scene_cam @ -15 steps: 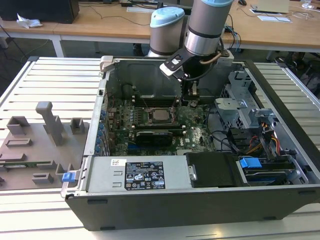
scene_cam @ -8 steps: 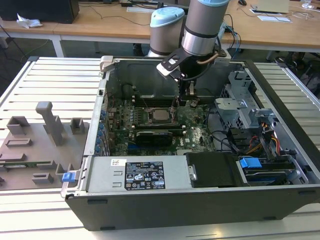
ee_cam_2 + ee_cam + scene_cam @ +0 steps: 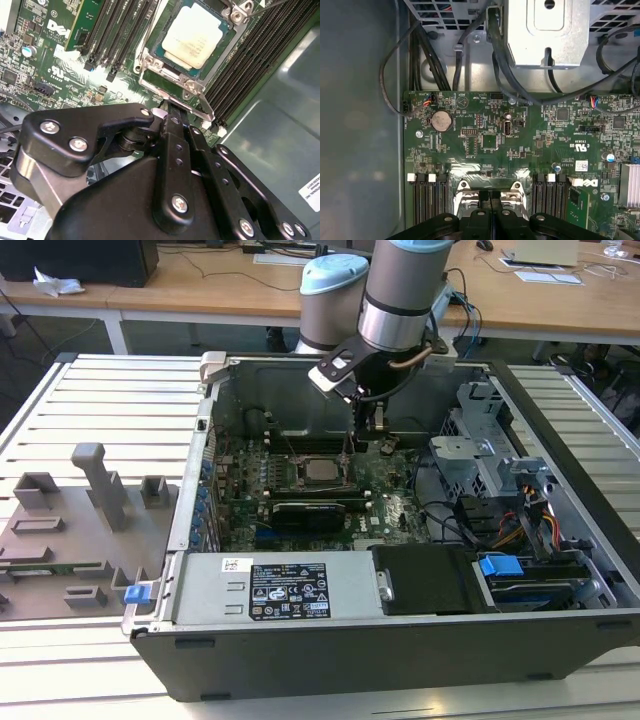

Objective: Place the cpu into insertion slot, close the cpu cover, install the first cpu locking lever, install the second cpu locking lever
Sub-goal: 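Close the cpu cover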

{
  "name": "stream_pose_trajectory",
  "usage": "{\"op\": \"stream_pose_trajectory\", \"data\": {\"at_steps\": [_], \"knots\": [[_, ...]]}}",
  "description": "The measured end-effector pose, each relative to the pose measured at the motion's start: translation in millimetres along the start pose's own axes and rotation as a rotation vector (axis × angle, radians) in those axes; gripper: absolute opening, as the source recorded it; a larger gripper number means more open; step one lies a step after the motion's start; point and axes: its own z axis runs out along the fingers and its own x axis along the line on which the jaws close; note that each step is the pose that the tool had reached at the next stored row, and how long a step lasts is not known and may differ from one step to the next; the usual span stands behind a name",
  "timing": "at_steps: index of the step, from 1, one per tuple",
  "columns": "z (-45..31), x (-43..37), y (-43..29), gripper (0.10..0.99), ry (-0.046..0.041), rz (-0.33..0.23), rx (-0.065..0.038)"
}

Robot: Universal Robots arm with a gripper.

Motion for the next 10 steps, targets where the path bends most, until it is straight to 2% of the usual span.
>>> {"op": "stream_pose_trajectory", "data": {"at_steps": [10], "knots": [[0.6, 0.0, -7.1, 0.106, -0.0001, 0.000, 0.000]]}}
